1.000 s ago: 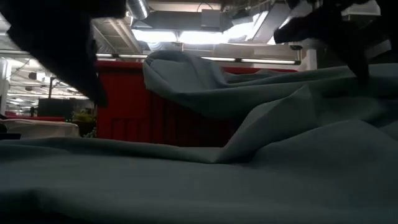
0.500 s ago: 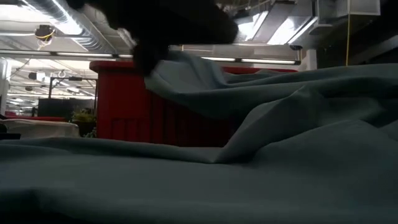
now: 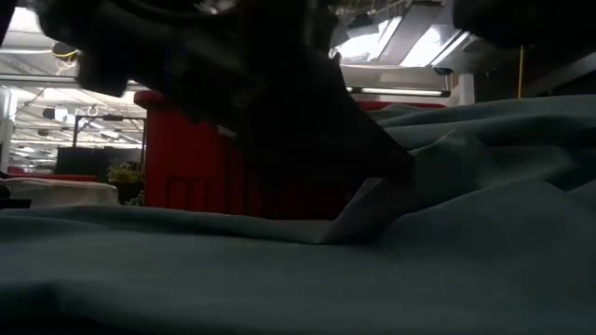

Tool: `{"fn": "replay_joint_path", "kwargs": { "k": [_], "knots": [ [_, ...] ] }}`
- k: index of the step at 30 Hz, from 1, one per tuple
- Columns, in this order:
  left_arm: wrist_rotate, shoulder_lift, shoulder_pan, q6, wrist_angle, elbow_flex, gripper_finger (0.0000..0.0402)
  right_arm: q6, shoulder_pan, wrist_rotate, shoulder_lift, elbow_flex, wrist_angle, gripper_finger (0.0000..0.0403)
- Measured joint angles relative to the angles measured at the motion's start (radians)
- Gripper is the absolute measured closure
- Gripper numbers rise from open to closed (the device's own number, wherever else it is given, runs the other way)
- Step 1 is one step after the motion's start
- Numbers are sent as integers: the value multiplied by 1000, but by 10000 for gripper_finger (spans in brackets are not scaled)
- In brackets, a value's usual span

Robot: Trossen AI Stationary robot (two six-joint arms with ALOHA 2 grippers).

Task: Fold Laundry from Bin
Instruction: Fold the blue pants on top of the blue shirt

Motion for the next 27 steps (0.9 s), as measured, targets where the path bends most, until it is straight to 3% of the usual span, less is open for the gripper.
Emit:
{"fn": "replay_joint_path", "kwargs": {
  "k": [15, 22, 27],
  "knots": [
    [-1, 0, 156, 7, -29, 0, 402, -31, -3, -282, 112, 5, 1, 253],
    [-1, 0, 198, 71, -20, 0, 402, -66, -3, -321, 115, 19, -7, 253],
    [0, 0, 215, 76, -20, 0, 402, -106, 3, -332, 122, 102, -106, 253]
  ]
}}
